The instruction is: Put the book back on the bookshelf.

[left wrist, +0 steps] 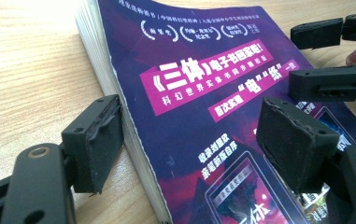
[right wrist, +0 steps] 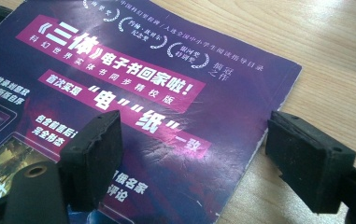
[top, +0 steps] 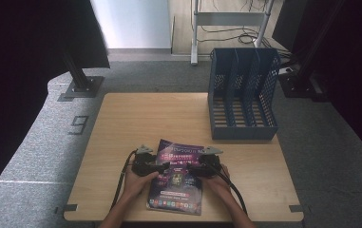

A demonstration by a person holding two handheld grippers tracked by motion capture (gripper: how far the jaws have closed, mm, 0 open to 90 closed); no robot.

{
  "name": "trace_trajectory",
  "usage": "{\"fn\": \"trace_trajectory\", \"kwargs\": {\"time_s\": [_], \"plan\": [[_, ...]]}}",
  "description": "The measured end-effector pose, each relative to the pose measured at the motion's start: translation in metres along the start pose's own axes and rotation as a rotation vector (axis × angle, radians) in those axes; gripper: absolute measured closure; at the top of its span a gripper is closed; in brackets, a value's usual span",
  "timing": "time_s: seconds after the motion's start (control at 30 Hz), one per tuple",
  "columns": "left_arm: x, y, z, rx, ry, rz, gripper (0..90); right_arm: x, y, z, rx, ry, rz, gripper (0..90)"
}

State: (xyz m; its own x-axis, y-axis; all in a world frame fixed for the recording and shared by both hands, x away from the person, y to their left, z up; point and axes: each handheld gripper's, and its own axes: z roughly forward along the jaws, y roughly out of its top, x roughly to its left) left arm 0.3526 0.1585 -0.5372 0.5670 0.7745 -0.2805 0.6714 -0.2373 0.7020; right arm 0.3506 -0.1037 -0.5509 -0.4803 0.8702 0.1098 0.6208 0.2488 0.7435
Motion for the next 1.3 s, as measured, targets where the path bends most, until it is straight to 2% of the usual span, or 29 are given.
{"fn": "trace_trajectory", "kwargs": {"time_s": [0.1, 0.17, 0.2, 0.23, 0.27, 0.3, 0.33, 0.47, 0.63, 0.83, 0.87, 1.0, 1.07, 1.13, 1.3], "plan": [[-0.003, 0.001, -0.003, -0.014, -0.014, 0.004, 23.2, 0.0, 0.0, 0.0, 0.0, 0.0, 0.0, 18.7], [-0.005, 0.002, -0.005, -0.023, -0.043, 0.006, 23.5, 0.0, 0.0, 0.0, 0.0, 0.0, 0.0, 18.7], [-0.006, 0.003, -0.006, -0.02, -0.078, 0.003, 24.7, 0.0, 0.0, 0.0, 0.0, 0.0, 0.0, 18.7], [-0.008, 0.003, -0.004, -0.013, -0.131, -0.008, 26.3, 0.0, 0.0, 0.0, 0.0, 0.0, 0.0, 18.7], [-0.009, 0.003, -0.003, -0.01, -0.154, -0.005, 27.1, 0.0, 0.0, 0.0, 0.0, 0.0, 0.001, 18.8], [-0.014, 0.003, -0.001, -0.006, -0.125, 0.025, 26.1, 0.0, 0.0, 0.0, -0.001, 0.0, -0.001, 18.8], [-0.017, 0.004, -0.001, -0.009, -0.069, 0.069, 27.2, 0.0, 0.0, 0.0, -0.002, 0.0, -0.001, 18.9], [-0.014, 0.005, 0.0, -0.005, -0.076, 0.057, 27.3, 0.0, 0.0, 0.0, -0.003, 0.0, -0.001, 18.8], [-0.015, 0.006, 0.006, 0.004, -0.058, 0.07, 27.4, 0.0, 0.0, 0.0, -0.004, 0.001, -0.002, 18.8], [-0.016, 0.016, 0.018, 0.028, -0.031, 0.094, 31.8, 0.0, -0.001, 0.0, -0.006, 0.001, -0.002, 18.8], [-0.017, 0.021, 0.02, 0.034, -0.027, 0.111, 33.0, 0.0, -0.001, 0.0, -0.008, 0.002, -0.002, 18.8], [-0.018, 0.025, 0.019, 0.035, -0.048, 0.122, 38.2, 0.0, -0.001, 0.0, -0.013, 0.001, -0.003, 18.8], [-0.019, 0.024, 0.017, 0.041, -0.025, 0.14, 43.4, 0.0, -0.002, 0.0, -0.014, 0.001, -0.003, 18.8], [-0.019, 0.022, 0.018, 0.054, 0.001, 0.148, 44.8, 0.0, -0.002, 0.0, -0.014, 0.001, -0.003, 18.8], [-0.018, 0.019, 0.02, 0.038, 0.018, 0.144, 52.8, 0.0, -0.002, 0.0, -0.017, 0.001, -0.001, 18.9]]}}
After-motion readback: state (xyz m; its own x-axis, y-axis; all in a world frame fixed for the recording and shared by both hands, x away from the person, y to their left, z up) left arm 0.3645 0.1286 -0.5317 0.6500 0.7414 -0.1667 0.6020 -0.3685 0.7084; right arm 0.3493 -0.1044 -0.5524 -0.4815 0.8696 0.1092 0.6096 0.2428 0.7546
